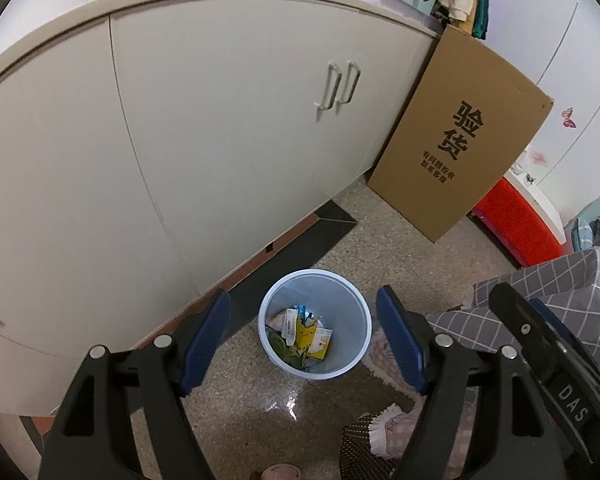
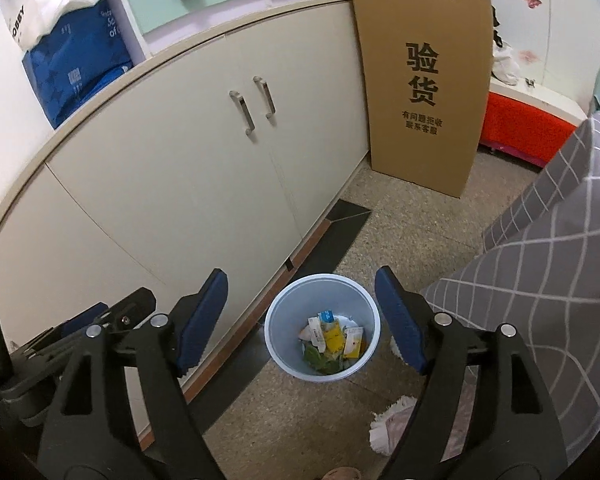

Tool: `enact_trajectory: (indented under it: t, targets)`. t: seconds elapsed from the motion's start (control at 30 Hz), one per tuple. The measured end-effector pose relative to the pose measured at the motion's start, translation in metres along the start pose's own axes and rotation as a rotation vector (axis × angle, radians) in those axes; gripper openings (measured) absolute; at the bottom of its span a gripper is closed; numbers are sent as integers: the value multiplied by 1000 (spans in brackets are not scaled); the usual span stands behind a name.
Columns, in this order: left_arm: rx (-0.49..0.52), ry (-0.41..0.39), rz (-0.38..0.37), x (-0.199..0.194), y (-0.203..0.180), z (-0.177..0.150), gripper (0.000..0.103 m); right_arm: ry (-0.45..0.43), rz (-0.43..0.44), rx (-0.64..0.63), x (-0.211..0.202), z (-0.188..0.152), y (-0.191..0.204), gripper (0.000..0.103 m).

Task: Collect trash
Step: 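Open the right tool above the bin to drop the yellow snack bag, then move both open tools back over the remaining trash on the table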

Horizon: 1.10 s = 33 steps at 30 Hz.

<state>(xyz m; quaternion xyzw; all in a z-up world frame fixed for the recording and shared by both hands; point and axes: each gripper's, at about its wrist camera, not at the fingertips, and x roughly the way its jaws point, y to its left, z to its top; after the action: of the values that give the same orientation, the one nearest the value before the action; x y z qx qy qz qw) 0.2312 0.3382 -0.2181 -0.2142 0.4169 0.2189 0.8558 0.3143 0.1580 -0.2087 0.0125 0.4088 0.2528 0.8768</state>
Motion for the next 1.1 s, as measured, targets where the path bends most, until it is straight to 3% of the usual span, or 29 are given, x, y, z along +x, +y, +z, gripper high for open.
enact_trajectory:
  t: [0.27, 0.6, 0.87, 1.1]
  targets:
    - [19, -36, -31, -32, -21, -3, 74, -33, 11, 35, -40, -2, -16, 76]
    - [100, -117, -95, -90, -81, -14, 77, -167, 28, 104, -128, -1, -60, 79]
    - [257, -160, -165, -124, -179, -38, 81, -286, -71, 197, -202, -8, -139, 81]
    - [367, -92, -273, -123, -267, -61, 81, -356, -217, 365, -252, -28, -236, 84]
